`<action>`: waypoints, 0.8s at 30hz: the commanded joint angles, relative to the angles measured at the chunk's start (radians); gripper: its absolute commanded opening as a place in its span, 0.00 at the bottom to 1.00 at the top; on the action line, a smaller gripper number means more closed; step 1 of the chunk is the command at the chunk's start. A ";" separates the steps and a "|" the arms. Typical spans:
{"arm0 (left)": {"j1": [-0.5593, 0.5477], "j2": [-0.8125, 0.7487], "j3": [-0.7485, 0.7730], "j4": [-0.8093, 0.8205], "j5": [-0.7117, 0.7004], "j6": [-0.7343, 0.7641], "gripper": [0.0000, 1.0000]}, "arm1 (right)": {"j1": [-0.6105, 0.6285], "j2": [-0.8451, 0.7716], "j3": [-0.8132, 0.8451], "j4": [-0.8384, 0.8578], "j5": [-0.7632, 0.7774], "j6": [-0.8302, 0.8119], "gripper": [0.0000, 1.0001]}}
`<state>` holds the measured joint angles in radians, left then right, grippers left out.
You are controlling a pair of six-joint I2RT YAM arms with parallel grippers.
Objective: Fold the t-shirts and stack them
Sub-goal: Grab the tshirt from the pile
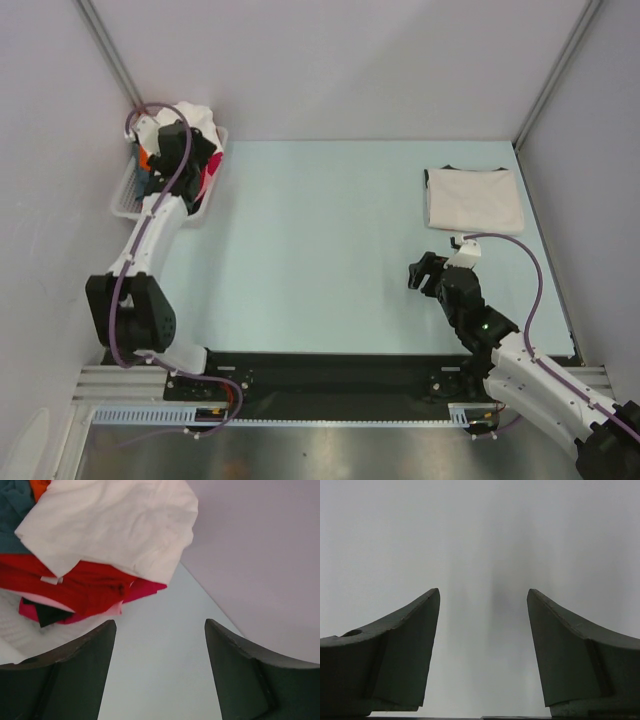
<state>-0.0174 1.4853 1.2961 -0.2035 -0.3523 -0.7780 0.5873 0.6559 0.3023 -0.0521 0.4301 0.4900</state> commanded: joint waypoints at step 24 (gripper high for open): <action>0.088 0.626 0.637 -0.122 0.001 0.051 0.22 | 0.002 -0.009 0.000 0.015 0.027 0.004 0.69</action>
<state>0.0624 2.1319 1.8812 -0.3260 -0.3847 -0.7422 0.5873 0.6552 0.3019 -0.0525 0.4335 0.4900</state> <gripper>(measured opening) 0.262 0.699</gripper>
